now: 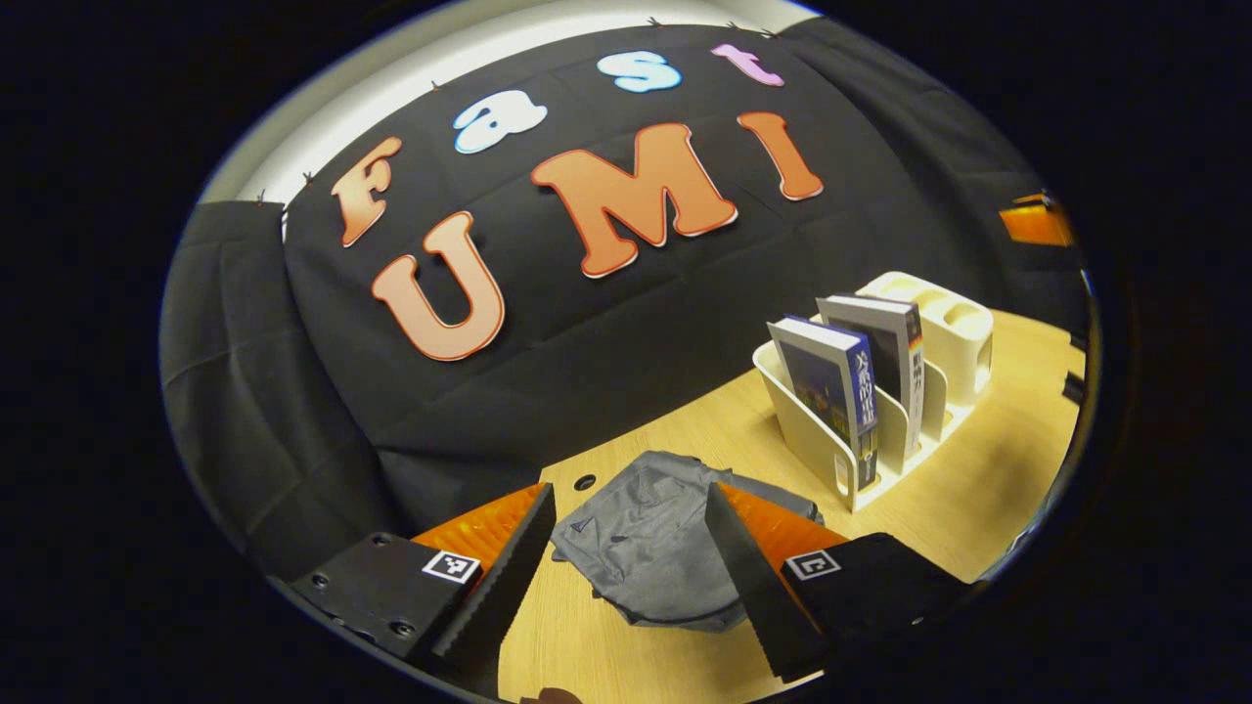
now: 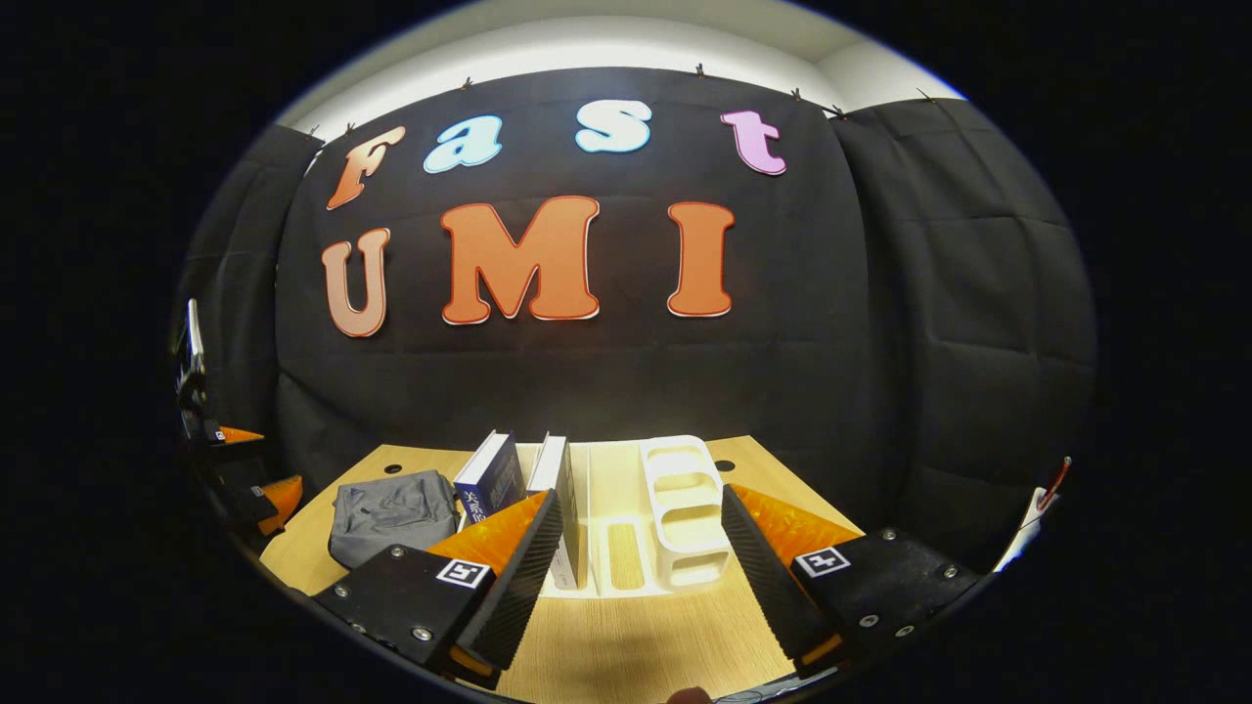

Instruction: Open the schoolbag, grab two books from the bookshelf and put them into the schoolbag.

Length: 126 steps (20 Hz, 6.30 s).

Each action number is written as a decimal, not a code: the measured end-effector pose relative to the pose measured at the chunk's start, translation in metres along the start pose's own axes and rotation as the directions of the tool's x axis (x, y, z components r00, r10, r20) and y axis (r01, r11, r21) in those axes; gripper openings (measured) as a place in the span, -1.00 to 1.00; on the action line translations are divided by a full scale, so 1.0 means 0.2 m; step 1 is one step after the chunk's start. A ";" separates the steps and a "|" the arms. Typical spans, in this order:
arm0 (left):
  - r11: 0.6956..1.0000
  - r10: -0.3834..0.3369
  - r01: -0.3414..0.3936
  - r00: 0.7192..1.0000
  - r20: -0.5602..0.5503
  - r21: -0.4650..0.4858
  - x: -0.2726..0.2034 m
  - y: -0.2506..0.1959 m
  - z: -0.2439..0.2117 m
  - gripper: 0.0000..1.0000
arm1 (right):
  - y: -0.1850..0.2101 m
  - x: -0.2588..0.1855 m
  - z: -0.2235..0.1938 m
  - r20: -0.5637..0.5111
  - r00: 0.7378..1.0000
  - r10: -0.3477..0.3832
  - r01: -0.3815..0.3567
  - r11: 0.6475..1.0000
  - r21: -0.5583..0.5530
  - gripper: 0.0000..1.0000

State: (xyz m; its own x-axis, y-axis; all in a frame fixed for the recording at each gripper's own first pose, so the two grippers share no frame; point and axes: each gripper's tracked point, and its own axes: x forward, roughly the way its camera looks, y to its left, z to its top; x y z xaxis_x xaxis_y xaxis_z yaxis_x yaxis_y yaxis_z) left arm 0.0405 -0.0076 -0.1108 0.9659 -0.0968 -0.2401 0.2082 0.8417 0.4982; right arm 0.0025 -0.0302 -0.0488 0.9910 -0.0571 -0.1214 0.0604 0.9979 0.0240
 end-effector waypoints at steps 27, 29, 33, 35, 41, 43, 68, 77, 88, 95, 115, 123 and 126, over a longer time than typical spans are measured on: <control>0.893 -0.138 0.243 0.949 -0.282 0.378 0.41 -0.64 -0.73 0.93 | -0.26 -0.02 -0.28 -0.168 0.974 -0.152 0.150 0.988 -0.022 0.95; 0.888 -0.142 0.253 0.945 -0.296 0.384 0.43 -0.64 -0.75 0.93 | -0.26 -0.02 -0.28 -0.174 0.973 -0.153 0.152 0.988 -0.017 0.95; 0.880 -0.150 0.275 0.935 -0.322 0.386 0.43 -0.66 -0.76 0.76 | -0.24 -0.02 -0.25 -0.165 0.977 -0.135 0.135 0.991 -0.009 0.95; 0.875 -0.142 0.270 0.936 -0.320 0.401 0.42 -0.66 -0.74 0.44 | -0.25 -0.02 -0.23 -0.158 0.979 -0.129 0.127 0.992 -0.019 0.95; 0.864 -0.136 0.274 0.935 -0.329 0.422 0.40 -0.67 -0.71 -0.53 | -0.21 -0.01 -0.18 -0.157 0.985 -0.065 0.064 0.998 -0.012 0.95; 0.863 -0.137 0.287 0.925 -0.354 0.417 0.39 -0.68 -0.73 -0.83 | -0.20 0.00 -0.16 -0.153 0.987 -0.052 0.054 0.999 0.007 0.95; 0.828 -0.450 0.539 0.803 -0.391 0.155 0.54 -0.06 -0.19 -0.99 | 0.39 -0.08 0.13 -0.180 0.984 0.000 0.015 0.997 0.082 0.95; 0.878 -0.381 0.462 0.834 -0.400 0.127 0.63 0.10 -0.06 -0.99 | 0.45 -0.02 0.35 -0.223 0.967 0.122 -0.105 0.991 0.084 0.95; 0.840 -0.500 0.543 0.779 -0.379 0.009 0.65 0.11 -0.06 -0.98 | 0.78 0.30 0.74 -0.257 0.952 0.168 -0.192 0.979 -0.070 0.95; 0.792 -0.577 0.610 0.743 -0.339 -0.010 0.83 0.25 -0.03 -0.99 | 1.02 0.66 0.50 -0.489 0.869 0.073 -0.184 0.966 -0.183 0.97; 0.782 -0.590 0.623 0.733 -0.339 -0.014 0.93 0.31 -0.09 -0.99 | 1.04 1.12 -0.45 -0.852 0.522 -0.036 -0.128 0.984 -0.120 0.67; 0.806 -0.552 0.592 0.756 -0.351 0.008 0.91 0.25 -0.11 -0.99 | 1.03 1.07 -0.36 -0.845 0.534 -0.019 -0.057 0.997 -0.059 -0.48; 0.807 -0.545 0.590 0.763 -0.348 0.030 0.90 0.27 -0.10 -0.98 | 1.07 0.98 -0.14 -0.815 0.579 0.017 -0.043 0.999 -0.010 -0.32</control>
State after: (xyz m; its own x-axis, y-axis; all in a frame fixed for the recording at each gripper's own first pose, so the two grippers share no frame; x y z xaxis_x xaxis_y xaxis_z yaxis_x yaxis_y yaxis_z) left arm 0.2223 0.0302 -0.1437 0.5696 -0.3478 -0.7447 0.7426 0.6062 0.2849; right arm 0.2056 0.1736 -0.0952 0.4776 0.0089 -0.8785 0.0160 0.9997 0.0188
